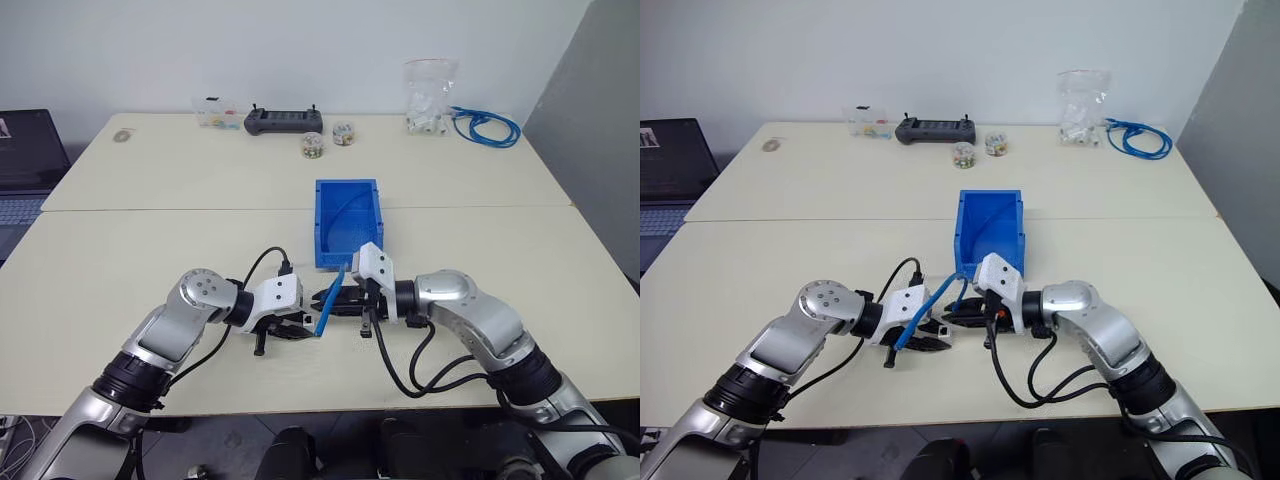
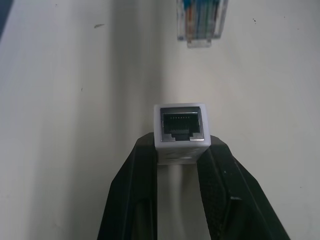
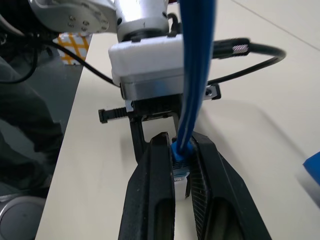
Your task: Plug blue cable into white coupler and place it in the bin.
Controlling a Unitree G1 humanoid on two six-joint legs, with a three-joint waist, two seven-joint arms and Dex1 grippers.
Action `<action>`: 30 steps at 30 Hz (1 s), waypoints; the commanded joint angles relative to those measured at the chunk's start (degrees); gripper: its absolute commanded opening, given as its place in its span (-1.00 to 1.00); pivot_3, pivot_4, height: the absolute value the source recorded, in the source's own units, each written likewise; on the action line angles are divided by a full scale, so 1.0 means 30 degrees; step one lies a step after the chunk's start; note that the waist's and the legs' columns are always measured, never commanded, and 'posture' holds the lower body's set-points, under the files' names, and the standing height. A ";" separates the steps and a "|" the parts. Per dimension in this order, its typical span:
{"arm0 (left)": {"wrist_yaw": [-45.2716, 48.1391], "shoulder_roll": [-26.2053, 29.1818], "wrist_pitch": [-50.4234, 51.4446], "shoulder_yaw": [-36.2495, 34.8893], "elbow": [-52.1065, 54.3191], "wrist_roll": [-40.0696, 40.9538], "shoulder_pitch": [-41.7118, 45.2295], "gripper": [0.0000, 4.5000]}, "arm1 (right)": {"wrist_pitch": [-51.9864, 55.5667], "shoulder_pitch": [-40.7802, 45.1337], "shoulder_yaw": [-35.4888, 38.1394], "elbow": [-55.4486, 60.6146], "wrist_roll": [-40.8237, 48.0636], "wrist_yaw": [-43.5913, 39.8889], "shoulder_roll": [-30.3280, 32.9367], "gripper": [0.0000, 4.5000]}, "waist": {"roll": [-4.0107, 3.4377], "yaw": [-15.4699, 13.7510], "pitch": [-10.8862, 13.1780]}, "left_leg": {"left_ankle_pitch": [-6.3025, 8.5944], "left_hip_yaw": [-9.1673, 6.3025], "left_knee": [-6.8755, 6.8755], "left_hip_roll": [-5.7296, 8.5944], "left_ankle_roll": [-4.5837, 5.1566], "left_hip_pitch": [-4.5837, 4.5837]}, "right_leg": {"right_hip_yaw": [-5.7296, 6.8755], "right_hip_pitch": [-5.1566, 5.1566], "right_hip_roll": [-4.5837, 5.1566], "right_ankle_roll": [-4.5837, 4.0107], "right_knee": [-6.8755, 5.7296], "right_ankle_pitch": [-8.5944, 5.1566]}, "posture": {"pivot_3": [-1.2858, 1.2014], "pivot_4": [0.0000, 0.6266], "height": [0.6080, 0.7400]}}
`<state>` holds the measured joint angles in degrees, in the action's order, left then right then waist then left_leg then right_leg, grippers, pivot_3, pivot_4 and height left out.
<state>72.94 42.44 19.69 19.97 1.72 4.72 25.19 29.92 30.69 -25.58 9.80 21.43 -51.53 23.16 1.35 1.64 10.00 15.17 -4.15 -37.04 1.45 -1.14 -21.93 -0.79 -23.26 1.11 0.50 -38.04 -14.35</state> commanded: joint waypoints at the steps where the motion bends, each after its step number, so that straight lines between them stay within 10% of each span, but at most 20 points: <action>1: 0.0370 0.0120 0.0591 0.0613 0.0546 -0.0249 0.0016 -0.66 | -0.0544 0.0433 -0.0194 0.0240 -0.0487 -0.0634 -0.0274 -0.94 | 0.0000 0.0009 0.0000 | 0.0000 0.0000 0.0000 -0.0001 0.0000 0.0001 | -0.0002 0.0000 0.0000 0.0000 0.0000 0.0000 | 0.03 -0.52 1.00; 30: 0.0171 0.0259 0.1276 0.0742 0.1447 -0.0789 -0.0002 -0.66 | -0.2169 0.0856 -0.1384 -0.3097 -0.3870 -0.2179 -0.1753 -0.94 | -0.0004 0.0035 -0.0004 | -0.0001 -0.0001 -0.0002 0.0000 -0.0001 0.0015 | -0.0002 -0.0002 -0.0001 -0.0007 -0.0021 0.0004 | 0.03 -0.52 1.00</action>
<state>73.15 42.99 23.45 21.00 4.97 2.79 25.68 23.70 33.17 -29.09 0.76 10.34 -56.75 17.62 1.34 1.75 9.99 15.16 -4.15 -37.04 1.45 -1.15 -21.88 -0.80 -23.27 1.10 0.48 -38.10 -14.34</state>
